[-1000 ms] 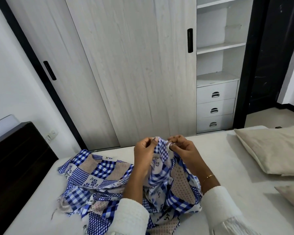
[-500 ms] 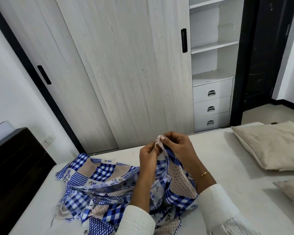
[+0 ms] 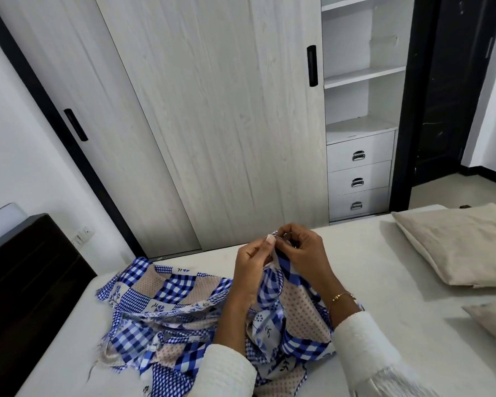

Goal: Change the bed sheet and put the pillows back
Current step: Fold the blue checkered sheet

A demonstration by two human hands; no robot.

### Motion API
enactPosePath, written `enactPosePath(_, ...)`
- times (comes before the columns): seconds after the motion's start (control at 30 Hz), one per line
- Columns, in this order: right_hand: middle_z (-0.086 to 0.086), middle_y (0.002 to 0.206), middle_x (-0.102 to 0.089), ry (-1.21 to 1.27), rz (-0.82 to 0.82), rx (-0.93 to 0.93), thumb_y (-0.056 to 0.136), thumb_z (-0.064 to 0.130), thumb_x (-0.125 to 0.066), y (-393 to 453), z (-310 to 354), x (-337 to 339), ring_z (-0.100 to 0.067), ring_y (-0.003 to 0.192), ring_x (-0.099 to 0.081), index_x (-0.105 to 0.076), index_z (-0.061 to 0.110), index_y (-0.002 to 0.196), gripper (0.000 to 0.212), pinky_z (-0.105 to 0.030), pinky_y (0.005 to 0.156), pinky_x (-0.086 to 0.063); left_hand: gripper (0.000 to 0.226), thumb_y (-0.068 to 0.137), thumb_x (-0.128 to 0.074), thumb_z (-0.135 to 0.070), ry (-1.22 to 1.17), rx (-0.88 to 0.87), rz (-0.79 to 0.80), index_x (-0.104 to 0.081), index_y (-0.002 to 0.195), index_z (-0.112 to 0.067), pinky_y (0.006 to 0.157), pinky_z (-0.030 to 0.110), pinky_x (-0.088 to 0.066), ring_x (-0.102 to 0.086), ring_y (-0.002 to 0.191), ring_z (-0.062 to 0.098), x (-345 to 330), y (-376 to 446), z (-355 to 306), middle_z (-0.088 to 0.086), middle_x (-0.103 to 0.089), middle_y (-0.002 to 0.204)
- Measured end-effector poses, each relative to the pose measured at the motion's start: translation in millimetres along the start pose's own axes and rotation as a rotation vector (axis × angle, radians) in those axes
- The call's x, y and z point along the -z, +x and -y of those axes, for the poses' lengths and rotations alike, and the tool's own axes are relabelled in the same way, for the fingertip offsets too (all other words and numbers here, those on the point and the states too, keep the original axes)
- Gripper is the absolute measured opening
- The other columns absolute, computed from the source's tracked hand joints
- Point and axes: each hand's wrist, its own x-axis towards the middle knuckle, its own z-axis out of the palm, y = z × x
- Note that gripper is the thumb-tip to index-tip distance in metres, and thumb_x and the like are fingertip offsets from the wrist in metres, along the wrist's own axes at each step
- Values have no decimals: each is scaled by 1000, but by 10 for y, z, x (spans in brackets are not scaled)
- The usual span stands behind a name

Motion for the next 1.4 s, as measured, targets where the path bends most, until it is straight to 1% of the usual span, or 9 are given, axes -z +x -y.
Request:
enactPosePath(0.2,11,61,-56,-98,-25,18,81,7,-69,13,-24,-1,6,54,-53,-55,12,79,15,-7,52,-40,19,93,-52,-13,79,4,-40,-70,94,-19,81,23,-54,-68,89,13,13,37,16,-3,-72,89)
enactPosePath(0.33,0,60,-60,-169,57,16,85,14,-66,21,24,61,-5,52,-50,-57,14,94,13,-20,55,-43,25,96,-47,-15,181,-22,15,-70,88,-20,77,21,-54,-68,82,7,27,61,-21,-7,-72,83)
enactPosePath(0.5,-9,88,-56,-387,42,116,87,14,-63,105,28,88,-22,88,-51,-69,8,106,21,-31,74,-43,21,94,-52,-17,523,-191,114,-71,92,-9,78,44,-52,-62,82,32,151,262,-91,12,-63,80)
enactPosePath(0.63,-9,92,-62,-432,28,133,85,13,-64,250,62,58,-22,90,-54,-73,7,98,17,-27,78,-41,19,91,-58,-13,609,-357,-33,-71,88,-1,65,45,-50,-57,67,30,123,313,-72,15,-61,72)
enactPosePath(0.83,-9,86,-69,-421,52,173,84,7,-63,460,230,0,-15,78,-57,-69,2,85,8,-16,70,-37,10,85,-66,-19,472,-382,-322,-59,90,-14,64,18,-51,-61,72,6,57,242,-68,-8,-63,78)
enactPosePath(1.0,-7,81,-63,-369,89,214,88,1,-57,734,448,51,-16,73,-55,-64,0,90,8,-20,68,-43,14,80,-71,-20,911,-538,-482,-69,87,-8,66,28,-43,-54,86,23,156,339,145,9,-55,93)
enactPosePath(1.13,-12,89,-62,-354,116,267,91,0,-51,911,632,87,-18,78,-53,-60,-1,96,10,-20,71,-41,24,94,-52,-8,695,-319,-273,-63,115,-5,86,25,-47,-59,103,24,129,408,184,7,-62,112)
enactPosePath(1.27,-11,89,-62,-308,137,276,94,1,-47,1007,771,139,-19,79,-54,-57,-1,100,12,-19,71,-41,29,96,-46,-9,427,-15,-60,-54,124,-14,71,3,-44,-57,98,6,63,475,113,-4,-60,112)
enactPosePath(1.4,-14,92,-64,-303,103,279,94,2,-46,1093,804,229,-22,80,-55,-57,-1,101,13,-19,70,-42,16,92,-51,-3,533,-228,-129,-64,102,-3,66,3,-42,-59,75,-1,44,438,73,-6,-63,85)
